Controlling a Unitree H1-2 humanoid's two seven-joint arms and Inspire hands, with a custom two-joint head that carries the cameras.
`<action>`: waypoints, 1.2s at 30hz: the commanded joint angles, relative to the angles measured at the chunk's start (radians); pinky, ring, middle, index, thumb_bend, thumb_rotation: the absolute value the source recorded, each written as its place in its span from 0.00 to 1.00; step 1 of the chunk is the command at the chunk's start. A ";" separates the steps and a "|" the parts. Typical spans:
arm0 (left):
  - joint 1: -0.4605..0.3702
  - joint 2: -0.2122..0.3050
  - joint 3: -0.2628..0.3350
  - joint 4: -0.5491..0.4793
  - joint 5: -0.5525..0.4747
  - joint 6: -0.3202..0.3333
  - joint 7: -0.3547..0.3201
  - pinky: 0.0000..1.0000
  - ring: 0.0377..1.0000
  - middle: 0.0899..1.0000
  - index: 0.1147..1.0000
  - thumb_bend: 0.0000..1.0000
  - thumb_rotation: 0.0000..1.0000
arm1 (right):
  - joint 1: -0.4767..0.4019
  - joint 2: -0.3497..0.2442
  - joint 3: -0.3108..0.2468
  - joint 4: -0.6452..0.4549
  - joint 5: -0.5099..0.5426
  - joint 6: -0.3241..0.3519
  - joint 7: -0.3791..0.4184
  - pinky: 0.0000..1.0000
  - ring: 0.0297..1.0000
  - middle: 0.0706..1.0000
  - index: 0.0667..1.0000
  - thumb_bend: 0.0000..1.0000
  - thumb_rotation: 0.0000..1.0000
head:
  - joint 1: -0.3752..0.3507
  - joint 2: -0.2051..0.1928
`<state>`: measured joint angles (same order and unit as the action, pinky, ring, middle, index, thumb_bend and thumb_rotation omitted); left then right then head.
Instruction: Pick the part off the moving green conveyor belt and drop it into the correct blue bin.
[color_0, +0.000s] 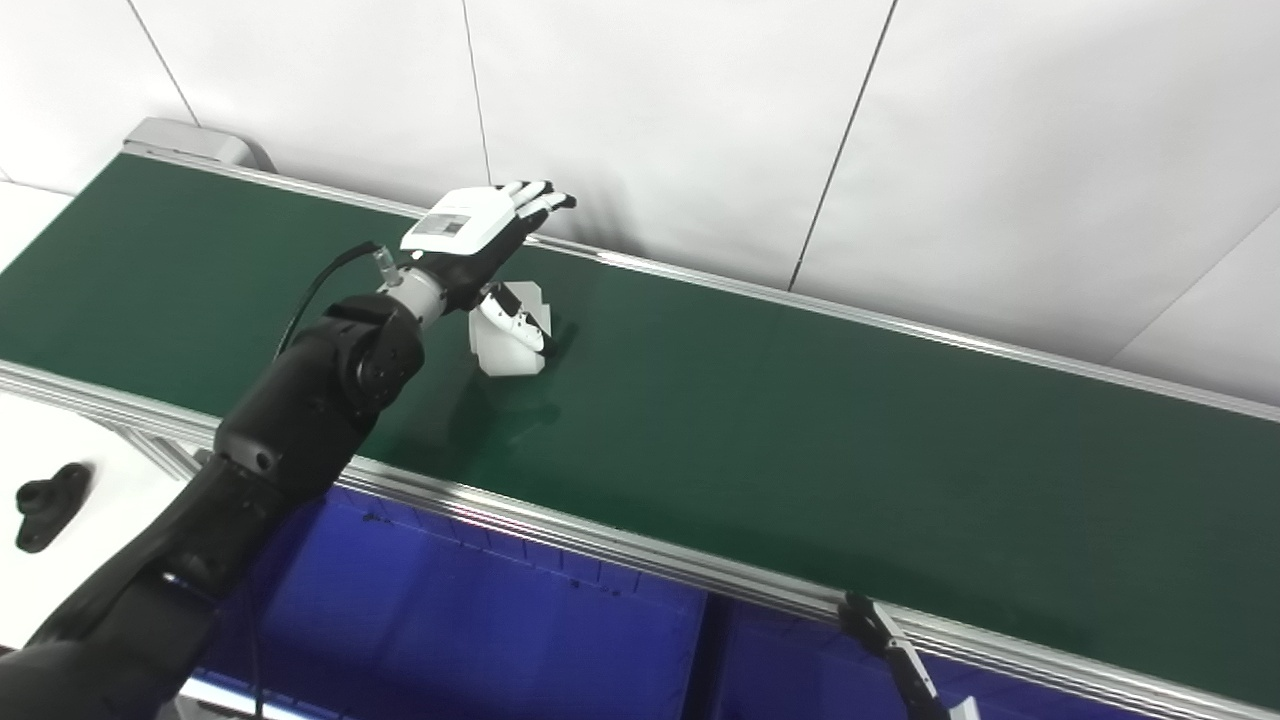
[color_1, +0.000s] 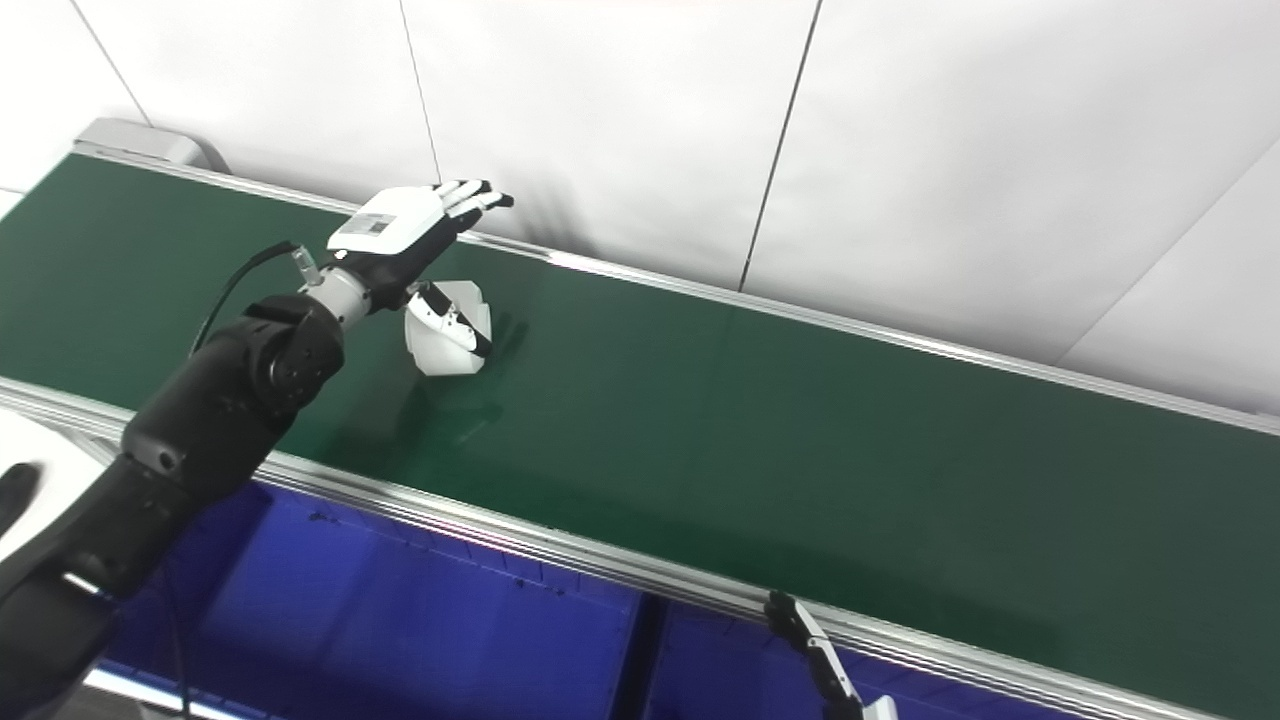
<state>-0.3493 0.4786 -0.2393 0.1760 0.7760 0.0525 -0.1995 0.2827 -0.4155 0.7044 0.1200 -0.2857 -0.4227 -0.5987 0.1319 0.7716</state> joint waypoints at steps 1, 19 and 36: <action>-0.023 0.027 -0.012 0.017 0.040 0.044 -0.013 1.00 1.00 1.00 0.88 0.97 0.17 | -0.009 -0.005 0.005 -0.014 -0.005 -0.047 -0.016 0.82 0.83 0.83 0.87 0.87 0.69 | 0.001 0.001; -0.013 -0.011 -0.127 0.009 -0.118 0.165 -0.325 0.92 0.97 1.00 0.81 0.94 0.01 | 0.006 -0.007 -0.005 -0.039 0.013 -0.047 -0.018 0.82 0.83 0.83 0.88 0.85 0.69 | 0.007 0.029; 0.065 -0.009 -0.049 -0.083 -0.159 0.059 -0.076 0.30 0.37 0.42 0.44 0.50 0.00 | 0.013 -0.014 -0.012 -0.054 0.020 -0.047 -0.013 0.81 0.83 0.84 0.88 0.81 0.71 | 0.005 0.047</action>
<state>-0.2881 0.4515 -0.3055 0.1147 0.6270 0.1341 -0.3068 0.2926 -0.4185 0.7014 0.0991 -0.2584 -0.4228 -0.6041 0.1366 0.8176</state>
